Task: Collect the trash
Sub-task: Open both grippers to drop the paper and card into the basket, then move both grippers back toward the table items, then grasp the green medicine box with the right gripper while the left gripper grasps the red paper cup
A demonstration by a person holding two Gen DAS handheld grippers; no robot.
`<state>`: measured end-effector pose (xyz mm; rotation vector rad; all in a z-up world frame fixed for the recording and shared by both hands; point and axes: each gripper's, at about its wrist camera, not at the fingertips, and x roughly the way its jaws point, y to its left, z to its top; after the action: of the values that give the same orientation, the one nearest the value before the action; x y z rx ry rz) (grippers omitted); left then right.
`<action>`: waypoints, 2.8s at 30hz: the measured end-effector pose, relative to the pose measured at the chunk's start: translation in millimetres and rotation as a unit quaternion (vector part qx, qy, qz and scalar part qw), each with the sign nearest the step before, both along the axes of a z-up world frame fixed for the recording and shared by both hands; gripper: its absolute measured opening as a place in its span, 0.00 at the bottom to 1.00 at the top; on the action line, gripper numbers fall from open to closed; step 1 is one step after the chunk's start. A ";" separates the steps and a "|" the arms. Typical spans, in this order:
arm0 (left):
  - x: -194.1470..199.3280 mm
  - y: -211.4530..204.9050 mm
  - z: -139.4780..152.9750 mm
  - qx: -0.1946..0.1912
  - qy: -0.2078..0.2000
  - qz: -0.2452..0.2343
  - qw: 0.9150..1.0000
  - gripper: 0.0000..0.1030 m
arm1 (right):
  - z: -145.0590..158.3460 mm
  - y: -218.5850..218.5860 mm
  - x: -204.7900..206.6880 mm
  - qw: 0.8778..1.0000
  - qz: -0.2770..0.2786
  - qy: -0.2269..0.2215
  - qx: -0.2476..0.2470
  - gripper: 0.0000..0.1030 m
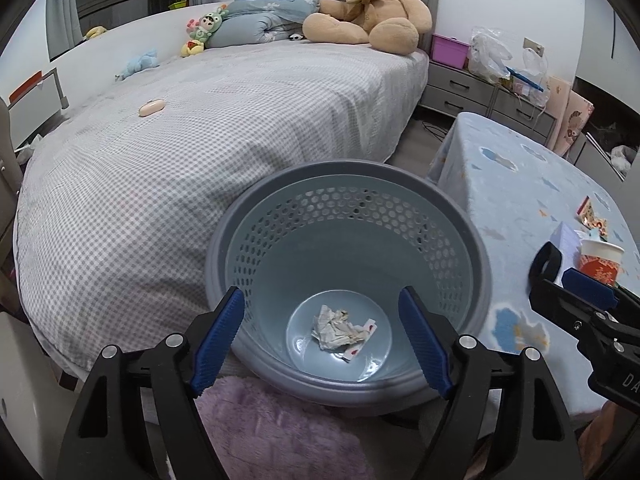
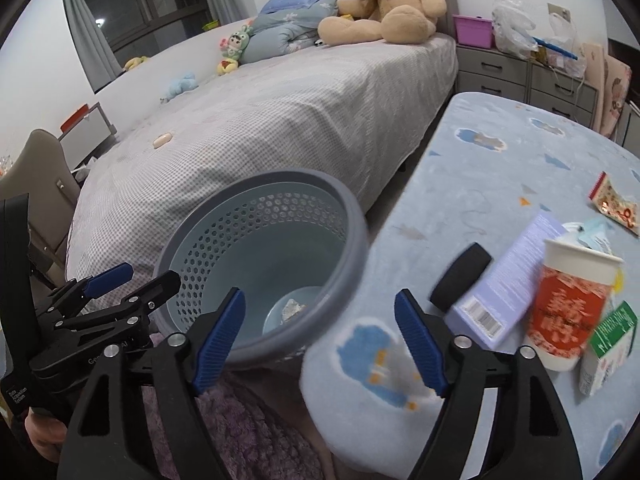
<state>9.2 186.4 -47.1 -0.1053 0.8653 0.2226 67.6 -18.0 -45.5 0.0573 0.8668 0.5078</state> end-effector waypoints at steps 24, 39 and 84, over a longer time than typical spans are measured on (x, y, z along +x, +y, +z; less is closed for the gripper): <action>-9.3 -117.1 24.6 -0.005 -0.020 -0.118 0.993 0.75 | 23.5 -162.8 -59.4 0.988 -0.152 -0.028 0.020 0.84; -7.2 -171.5 15.0 0.007 -0.008 -0.154 0.988 0.75 | -10.1 -228.4 -62.7 0.981 -0.196 -0.006 0.011 0.86; 14.2 -220.2 -13.9 0.023 0.027 -0.134 0.990 0.75 | -58.2 -227.1 22.2 0.995 -0.074 0.026 -0.054 0.82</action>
<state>23.3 -33.8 -61.0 0.0608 0.9175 -0.0055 89.8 -245.1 -103.7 0.0356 0.9327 0.3206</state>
